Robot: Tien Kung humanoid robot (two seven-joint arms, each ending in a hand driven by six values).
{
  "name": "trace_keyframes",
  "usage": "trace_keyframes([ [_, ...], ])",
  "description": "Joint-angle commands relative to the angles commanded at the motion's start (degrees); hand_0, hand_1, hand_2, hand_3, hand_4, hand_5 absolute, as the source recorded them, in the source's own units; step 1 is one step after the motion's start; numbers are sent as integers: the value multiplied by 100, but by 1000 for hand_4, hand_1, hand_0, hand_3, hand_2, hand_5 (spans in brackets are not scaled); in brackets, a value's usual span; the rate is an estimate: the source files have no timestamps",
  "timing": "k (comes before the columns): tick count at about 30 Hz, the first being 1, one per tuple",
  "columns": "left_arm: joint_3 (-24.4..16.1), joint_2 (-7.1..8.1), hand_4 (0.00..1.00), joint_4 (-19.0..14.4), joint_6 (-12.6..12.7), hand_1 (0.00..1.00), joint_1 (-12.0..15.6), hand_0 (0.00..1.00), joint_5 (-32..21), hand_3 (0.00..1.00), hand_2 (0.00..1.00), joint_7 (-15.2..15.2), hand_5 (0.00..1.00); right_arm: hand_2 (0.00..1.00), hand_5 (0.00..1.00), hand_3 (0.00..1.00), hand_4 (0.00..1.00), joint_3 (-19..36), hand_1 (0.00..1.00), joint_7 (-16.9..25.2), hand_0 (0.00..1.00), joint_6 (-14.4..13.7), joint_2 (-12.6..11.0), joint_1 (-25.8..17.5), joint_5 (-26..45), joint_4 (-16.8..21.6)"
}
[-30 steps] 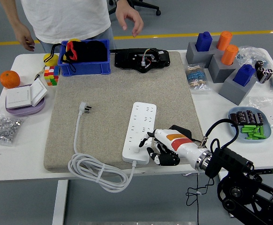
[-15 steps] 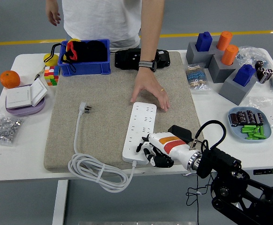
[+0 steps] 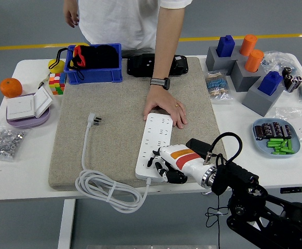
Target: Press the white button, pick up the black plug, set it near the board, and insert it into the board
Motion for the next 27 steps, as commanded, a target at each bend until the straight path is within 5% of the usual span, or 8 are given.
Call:
trace_keyframes([
  [17, 4, -5, 718, 0, 0, 697, 25, 707, 14, 713, 670, -2, 303, 64, 2, 555, 321, -66, 2, 41, 2, 4, -44, -35, -8, -168],
  [27, -40, -22, 718, 0, 0, 697, 36, 706, 44, 714, 670, 2, 304, 65, 2, 554, 319, 240, 2, 75, 2, 0, -108, -56, 35, 177],
])
